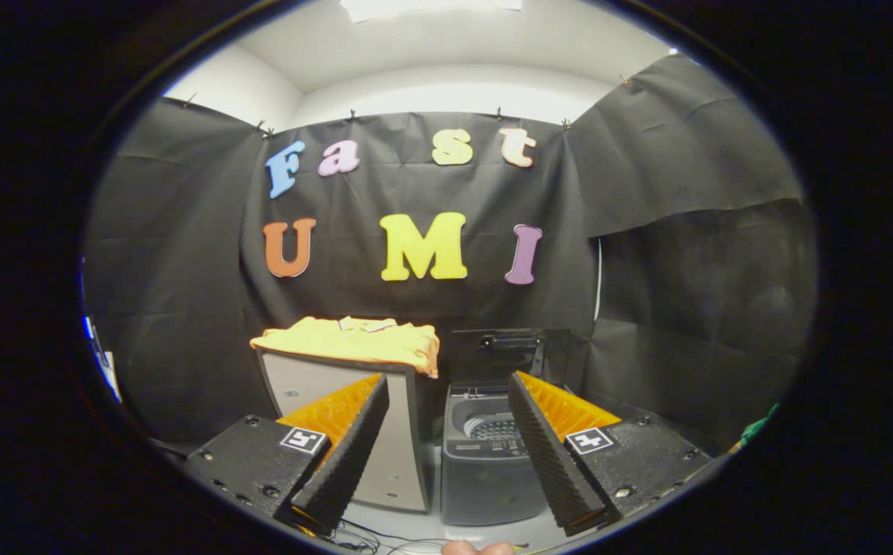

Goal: Put the clothes into the washing machine and then close the washing machine lid.

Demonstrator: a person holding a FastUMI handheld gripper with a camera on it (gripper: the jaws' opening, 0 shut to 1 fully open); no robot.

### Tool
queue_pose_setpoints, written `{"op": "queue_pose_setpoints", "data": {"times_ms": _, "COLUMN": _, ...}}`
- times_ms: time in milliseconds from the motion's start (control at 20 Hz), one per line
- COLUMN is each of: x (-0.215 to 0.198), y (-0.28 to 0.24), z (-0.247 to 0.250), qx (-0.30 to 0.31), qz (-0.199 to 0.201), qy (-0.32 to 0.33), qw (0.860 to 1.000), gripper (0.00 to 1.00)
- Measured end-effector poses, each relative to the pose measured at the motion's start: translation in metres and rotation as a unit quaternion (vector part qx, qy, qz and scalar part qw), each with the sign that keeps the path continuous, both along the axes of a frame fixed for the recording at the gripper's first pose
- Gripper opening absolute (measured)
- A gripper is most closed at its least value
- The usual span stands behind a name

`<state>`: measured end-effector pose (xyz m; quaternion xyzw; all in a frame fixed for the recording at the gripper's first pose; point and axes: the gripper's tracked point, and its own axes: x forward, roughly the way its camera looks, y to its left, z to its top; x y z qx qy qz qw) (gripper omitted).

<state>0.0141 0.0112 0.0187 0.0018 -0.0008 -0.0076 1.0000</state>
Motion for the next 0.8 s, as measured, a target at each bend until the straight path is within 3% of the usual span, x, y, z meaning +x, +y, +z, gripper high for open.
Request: {"op": "queue_pose_setpoints", "data": {"times_ms": 800, "x": 0.071, "y": 0.127, "z": 0.047, "qx": -0.001, "qz": 0.039, "qy": -0.008, "qw": 0.999, "gripper": 0.98}}
